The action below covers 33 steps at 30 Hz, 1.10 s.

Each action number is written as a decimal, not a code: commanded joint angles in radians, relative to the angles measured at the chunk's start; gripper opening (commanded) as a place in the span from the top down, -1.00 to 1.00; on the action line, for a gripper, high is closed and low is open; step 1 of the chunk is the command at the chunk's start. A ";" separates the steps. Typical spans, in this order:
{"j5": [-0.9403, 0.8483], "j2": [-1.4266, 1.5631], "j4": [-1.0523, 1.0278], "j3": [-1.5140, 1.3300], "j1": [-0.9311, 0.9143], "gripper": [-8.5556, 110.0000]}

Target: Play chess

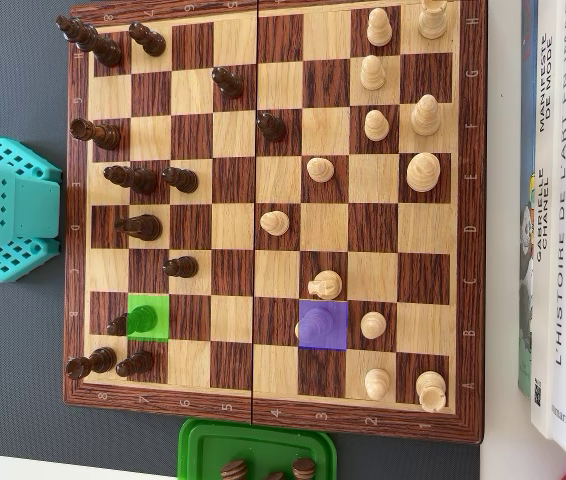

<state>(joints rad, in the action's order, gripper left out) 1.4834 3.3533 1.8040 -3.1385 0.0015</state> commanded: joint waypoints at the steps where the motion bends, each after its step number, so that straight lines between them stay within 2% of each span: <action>1: -0.005 -0.011 0.002 -0.021 -0.005 0.61; 6: -0.006 -0.009 -0.023 -0.021 -0.008 0.61; 17: -0.006 -0.008 -0.305 -0.017 -0.008 0.61; 22: -0.006 -0.008 -0.515 0.026 -0.008 0.61; 26: -0.011 -0.008 -0.787 0.127 -0.008 0.61; 33: -0.126 -0.006 -1.120 0.216 0.003 0.60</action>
<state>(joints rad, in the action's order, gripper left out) 1.3883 3.3533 0.7501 -2.9790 0.0015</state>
